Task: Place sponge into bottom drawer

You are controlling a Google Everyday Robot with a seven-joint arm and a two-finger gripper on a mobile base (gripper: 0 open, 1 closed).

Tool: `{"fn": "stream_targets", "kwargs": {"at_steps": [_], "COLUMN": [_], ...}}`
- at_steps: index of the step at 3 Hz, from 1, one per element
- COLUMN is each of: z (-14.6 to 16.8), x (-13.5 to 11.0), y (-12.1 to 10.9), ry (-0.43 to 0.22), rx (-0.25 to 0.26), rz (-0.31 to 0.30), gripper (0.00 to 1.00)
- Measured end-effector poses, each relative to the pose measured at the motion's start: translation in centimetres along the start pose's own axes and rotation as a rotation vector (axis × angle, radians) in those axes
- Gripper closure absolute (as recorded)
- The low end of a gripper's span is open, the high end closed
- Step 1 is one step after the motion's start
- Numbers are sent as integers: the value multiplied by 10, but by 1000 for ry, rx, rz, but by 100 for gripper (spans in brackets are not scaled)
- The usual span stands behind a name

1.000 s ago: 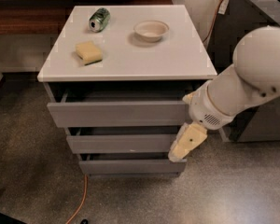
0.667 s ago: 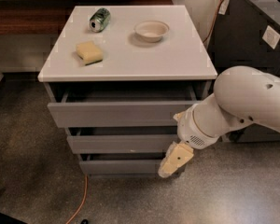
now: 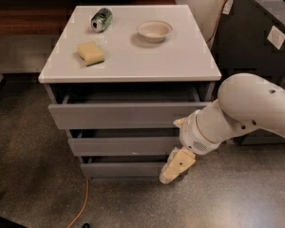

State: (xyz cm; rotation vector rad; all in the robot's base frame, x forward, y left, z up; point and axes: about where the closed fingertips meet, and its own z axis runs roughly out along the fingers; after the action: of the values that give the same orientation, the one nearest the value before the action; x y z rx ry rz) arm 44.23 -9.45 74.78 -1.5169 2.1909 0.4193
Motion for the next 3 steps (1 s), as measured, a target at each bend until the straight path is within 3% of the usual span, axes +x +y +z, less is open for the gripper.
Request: {"fn": "stream_targets", "kwargs": {"at_steps": [1, 2, 3], "z": [48, 144, 231], "x": [9, 15, 8], "y": [15, 16, -3], "ry": [-69, -170, -255], "rx": [-73, -89, -30], "rz": [-11, -59, -119], "gripper": [0, 0, 0]}}
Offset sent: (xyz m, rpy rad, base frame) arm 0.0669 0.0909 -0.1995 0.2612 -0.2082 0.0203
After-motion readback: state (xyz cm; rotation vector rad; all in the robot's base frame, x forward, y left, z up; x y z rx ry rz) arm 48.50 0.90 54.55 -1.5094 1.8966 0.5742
